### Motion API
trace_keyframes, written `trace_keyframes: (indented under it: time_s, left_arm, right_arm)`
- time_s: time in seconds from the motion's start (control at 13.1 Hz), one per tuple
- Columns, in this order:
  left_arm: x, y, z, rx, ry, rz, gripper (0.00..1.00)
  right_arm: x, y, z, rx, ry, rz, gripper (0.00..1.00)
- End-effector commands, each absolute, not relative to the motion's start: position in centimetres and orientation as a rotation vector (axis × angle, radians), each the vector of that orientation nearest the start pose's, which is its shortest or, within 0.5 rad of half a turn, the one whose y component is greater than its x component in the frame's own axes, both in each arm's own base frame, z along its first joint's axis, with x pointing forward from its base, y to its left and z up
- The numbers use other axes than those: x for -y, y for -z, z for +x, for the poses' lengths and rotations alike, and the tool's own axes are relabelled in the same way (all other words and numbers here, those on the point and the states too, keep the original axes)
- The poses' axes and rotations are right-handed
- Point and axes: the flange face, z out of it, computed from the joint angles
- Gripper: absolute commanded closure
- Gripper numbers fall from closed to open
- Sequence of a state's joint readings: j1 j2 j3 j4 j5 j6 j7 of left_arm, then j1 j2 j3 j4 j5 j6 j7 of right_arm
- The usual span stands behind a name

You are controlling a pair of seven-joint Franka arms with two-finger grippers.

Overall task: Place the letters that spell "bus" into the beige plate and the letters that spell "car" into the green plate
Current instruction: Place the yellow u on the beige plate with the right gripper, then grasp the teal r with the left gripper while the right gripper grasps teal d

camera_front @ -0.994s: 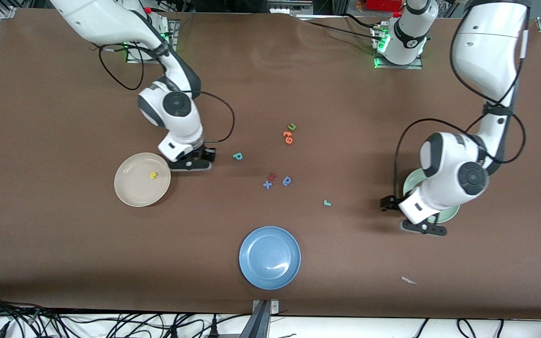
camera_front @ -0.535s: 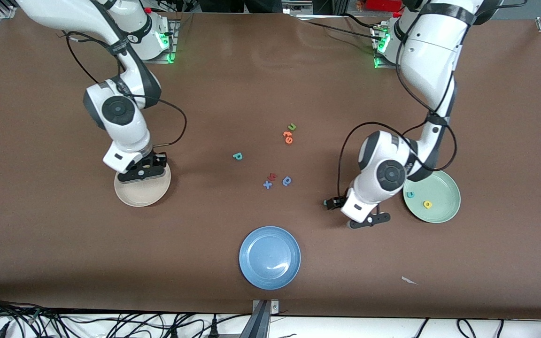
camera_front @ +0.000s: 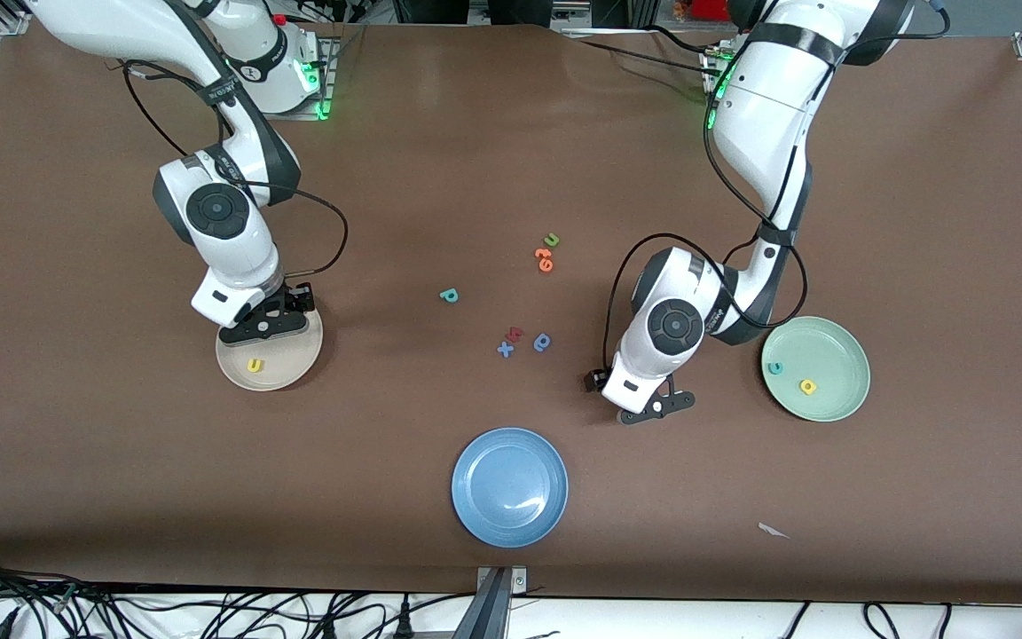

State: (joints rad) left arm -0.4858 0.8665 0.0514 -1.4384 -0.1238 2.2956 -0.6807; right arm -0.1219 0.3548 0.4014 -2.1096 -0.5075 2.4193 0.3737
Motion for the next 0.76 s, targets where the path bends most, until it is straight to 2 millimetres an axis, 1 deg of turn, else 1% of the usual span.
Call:
trace_keyframes:
  time_s: [0.0, 0.15, 0.38, 0.54, 0.61, 0.69]
  left_arm:
    - [31.0, -17.1, 65.9, 0.504, -0.037, -3.117, 0.27]
    - [30.8, -17.2, 66.1, 0.507, -0.028, -3.111, 0.35]
    - [31.3, -17.3, 65.9, 0.503, -0.031, -3.112, 0.47]
    - [31.8, -17.2, 65.4, 0.528, -0.054, -3.098, 0.47]
    - [32.3, -17.2, 65.2, 0.529, -0.055, -3.099, 0.47]
    - [32.3, -17.2, 65.2, 0.536, -0.055, -3.097, 0.48]
  right_arm:
    - [-18.9, -25.4, 54.4, 0.233, 0.081, -3.235, 0.22]
    - [-23.4, -24.7, 53.3, 0.088, 0.096, -3.181, 0.22]
    - [-31.1, -24.6, 51.4, -0.043, 0.142, -3.113, 0.22]
    - [-35.5, -24.1, 49.7, -0.084, 0.137, -3.095, 0.22]
    - [-37.1, -23.9, 49.2, -0.118, 0.132, -3.084, 0.22]
    - [-38.6, -23.7, 48.8, -0.146, 0.127, -3.071, 0.22]
